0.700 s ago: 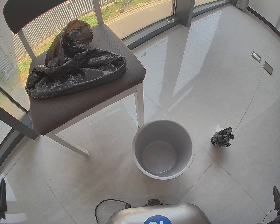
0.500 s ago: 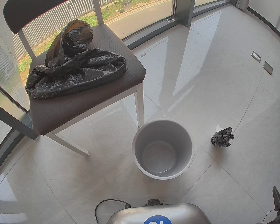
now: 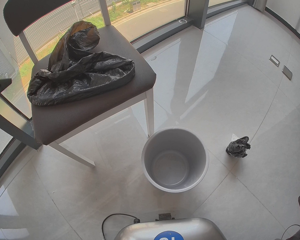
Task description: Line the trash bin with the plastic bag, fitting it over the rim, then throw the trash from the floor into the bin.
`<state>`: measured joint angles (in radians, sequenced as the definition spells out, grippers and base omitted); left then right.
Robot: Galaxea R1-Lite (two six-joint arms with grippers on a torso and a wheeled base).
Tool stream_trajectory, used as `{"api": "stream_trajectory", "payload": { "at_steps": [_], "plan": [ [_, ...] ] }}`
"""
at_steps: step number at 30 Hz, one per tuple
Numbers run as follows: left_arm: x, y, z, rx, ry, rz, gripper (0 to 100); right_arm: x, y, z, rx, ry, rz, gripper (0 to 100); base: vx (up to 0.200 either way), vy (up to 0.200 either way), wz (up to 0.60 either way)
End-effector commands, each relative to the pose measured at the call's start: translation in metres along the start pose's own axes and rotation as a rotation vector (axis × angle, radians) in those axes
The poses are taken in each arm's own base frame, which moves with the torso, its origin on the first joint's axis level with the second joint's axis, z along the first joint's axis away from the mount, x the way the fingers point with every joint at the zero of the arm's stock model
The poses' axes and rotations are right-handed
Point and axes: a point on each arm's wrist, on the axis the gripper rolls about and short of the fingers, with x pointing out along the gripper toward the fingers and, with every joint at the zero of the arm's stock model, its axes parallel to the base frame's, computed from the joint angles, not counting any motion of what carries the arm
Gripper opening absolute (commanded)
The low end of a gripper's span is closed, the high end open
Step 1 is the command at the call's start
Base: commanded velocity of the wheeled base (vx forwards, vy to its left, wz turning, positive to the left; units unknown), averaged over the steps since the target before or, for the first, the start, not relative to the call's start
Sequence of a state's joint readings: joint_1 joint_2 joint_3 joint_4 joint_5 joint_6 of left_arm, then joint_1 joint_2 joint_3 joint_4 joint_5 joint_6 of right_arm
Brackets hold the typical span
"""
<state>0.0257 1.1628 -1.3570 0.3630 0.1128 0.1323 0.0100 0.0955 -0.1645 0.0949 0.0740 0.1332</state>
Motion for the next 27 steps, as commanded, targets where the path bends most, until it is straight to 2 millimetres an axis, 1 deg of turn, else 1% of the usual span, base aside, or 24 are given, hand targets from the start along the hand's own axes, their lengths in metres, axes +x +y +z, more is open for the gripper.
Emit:
{"api": "stream_trajectory", "payload": {
  "at_steps": [1, 4, 5, 9, 11, 15, 16, 19, 23, 27],
  "plan": [
    [0.153, -0.013, 0.022, -0.17, 0.255, -0.023, 100, -0.012, 0.004, 0.014, 0.067, 0.03, 0.042, 100, 0.0, 0.0, 0.0],
    [0.164, -0.009, 0.02, -0.187, 0.265, -0.025, 100, -0.016, 0.004, 0.009, 0.067, 0.044, 0.04, 100, 0.0, 0.0, 0.0],
    [0.173, -0.002, 0.017, -0.195, 0.272, -0.006, 100, -0.018, 0.003, 0.008, 0.064, 0.05, 0.039, 100, 0.0, 0.0, 0.0],
    [0.187, 0.006, 0.009, -0.202, 0.301, 0.024, 100, -0.018, 0.003, 0.006, 0.052, 0.053, 0.04, 100, 0.0, 0.0, 0.0],
    [0.189, 0.014, 0.005, -0.211, 0.315, 0.048, 100, -0.018, 0.003, 0.006, 0.051, 0.053, 0.04, 100, 0.0, 0.0, 0.0],
    [0.189, 0.019, 0.003, -0.219, 0.323, 0.06, 100, -0.018, 0.003, 0.005, 0.051, 0.054, 0.04, 100, 0.0, 0.0, 0.0],
    [0.19, 0.023, 0.002, -0.224, 0.324, 0.07, 100, -0.017, 0.003, 0.004, 0.051, 0.057, 0.039, 100, 0.0, 0.0, 0.0],
    [0.194, 0.022, 0.0, -0.238, 0.324, 0.046, 100, -0.017, 0.003, 0.004, 0.048, 0.059, 0.042, 100, 0.0, 0.0, 0.0],
    [0.193, 0.019, 0.006, -0.317, 0.295, 0.002, 100, -0.018, 0.003, 0.005, 0.046, 0.055, 0.045, 100, 0.0, 0.0, 0.0],
    [0.193, 0.017, 0.008, -0.368, 0.289, -0.028, 100, -0.018, 0.003, 0.004, 0.047, 0.056, 0.044, 100, 0.0, 0.0, 0.0]
  ]
}}
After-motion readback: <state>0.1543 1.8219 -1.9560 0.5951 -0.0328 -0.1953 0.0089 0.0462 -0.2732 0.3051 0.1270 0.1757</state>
